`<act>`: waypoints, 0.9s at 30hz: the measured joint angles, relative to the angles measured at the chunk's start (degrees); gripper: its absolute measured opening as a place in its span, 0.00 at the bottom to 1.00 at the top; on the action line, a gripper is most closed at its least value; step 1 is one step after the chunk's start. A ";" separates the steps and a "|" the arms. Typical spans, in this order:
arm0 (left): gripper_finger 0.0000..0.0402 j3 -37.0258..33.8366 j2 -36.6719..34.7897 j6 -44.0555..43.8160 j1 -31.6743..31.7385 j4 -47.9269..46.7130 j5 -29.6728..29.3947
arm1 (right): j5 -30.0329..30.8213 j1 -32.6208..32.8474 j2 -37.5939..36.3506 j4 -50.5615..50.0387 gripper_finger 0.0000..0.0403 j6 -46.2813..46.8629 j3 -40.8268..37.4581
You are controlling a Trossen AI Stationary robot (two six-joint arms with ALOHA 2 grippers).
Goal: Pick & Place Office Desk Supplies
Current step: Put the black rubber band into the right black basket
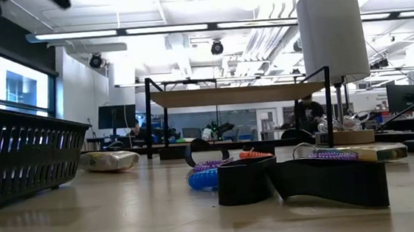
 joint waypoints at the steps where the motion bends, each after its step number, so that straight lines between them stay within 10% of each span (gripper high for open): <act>1: 0.49 1.74 1.57 0.55 0.00 0.02 0.00 | 0.00 0.66 0.33 -2.27 0.01 -0.66 2.01; 18: 0.49 9.92 8.08 -2.52 0.11 0.12 -0.05 | 8.33 14.46 13.05 -44.36 0.01 6.07 39.64; 27: 0.49 9.90 13.36 -18.48 0.11 0.13 -0.04 | -4.45 17.44 14.92 -41.89 0.01 15.74 43.53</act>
